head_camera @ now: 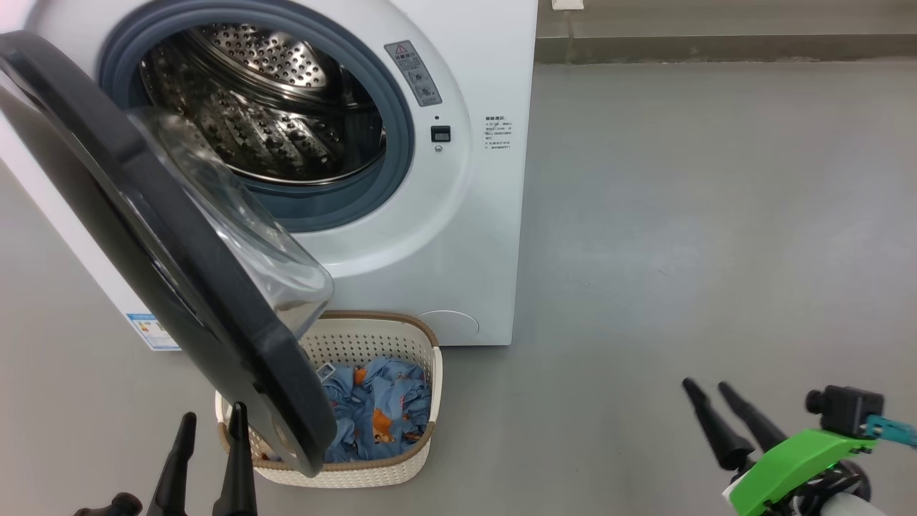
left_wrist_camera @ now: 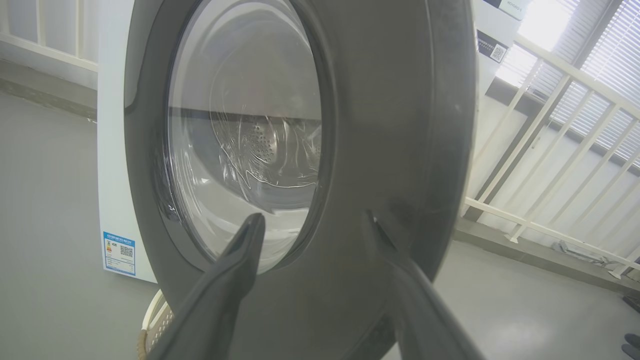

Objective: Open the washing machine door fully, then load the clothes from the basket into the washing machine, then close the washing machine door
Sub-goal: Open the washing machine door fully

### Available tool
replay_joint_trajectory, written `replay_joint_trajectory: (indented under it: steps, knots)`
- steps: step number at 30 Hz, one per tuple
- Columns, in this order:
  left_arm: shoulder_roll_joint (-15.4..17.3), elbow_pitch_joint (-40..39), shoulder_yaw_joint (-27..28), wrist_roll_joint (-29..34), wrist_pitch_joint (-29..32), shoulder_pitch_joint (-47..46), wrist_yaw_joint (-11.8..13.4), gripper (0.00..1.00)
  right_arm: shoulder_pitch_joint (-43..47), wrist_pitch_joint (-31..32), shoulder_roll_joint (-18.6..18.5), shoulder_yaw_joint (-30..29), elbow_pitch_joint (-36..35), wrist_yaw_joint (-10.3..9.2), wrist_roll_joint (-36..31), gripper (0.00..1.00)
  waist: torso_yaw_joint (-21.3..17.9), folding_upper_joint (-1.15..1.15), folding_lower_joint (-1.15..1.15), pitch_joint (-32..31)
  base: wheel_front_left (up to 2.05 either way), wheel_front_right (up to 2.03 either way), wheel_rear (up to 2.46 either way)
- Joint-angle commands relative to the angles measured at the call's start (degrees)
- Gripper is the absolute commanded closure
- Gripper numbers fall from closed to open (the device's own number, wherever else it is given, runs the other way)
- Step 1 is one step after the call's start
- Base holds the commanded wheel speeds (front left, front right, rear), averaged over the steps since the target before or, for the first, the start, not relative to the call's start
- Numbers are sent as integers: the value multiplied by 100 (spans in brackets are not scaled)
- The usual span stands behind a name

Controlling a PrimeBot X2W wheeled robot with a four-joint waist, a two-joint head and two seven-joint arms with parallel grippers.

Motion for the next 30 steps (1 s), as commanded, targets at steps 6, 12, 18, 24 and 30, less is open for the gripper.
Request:
replay_joint_trajectory:
  steps: [6, 12, 18, 24, 30]
  knots:
    - [25, -190, 207, 99, -37, -115, 3, 0, 568, -71, 399, -1258, -303, 33, -1485, 0, 11, 0, 0, 27, 0, 0, 0]
    - [9, -184, 221, 109, -37, -125, 3, 0, 1040, -71, 816, -2269, -781, 33, -2708, 0, 36, 0, 0, 32, 0, 0, 0]
    - [1, -187, 237, 119, -37, -123, 3, 0, 1289, -72, 1107, -2877, -1166, 33, -3450, 0, 38, 0, 0, 41, 0, 0, 0]
    - [3, -198, 252, 137, -37, -122, 3, 0, 1479, -72, 1351, -3330, -1513, 33, -4166, 0, 33, 0, 0, 67, 0, 0, 0]
    - [-8, -199, 257, 144, -37, -122, 3, 0, 1657, -72, 1496, -3578, -1647, 33, -4660, 0, 48, 0, 0, 82, 0, 0, 0]
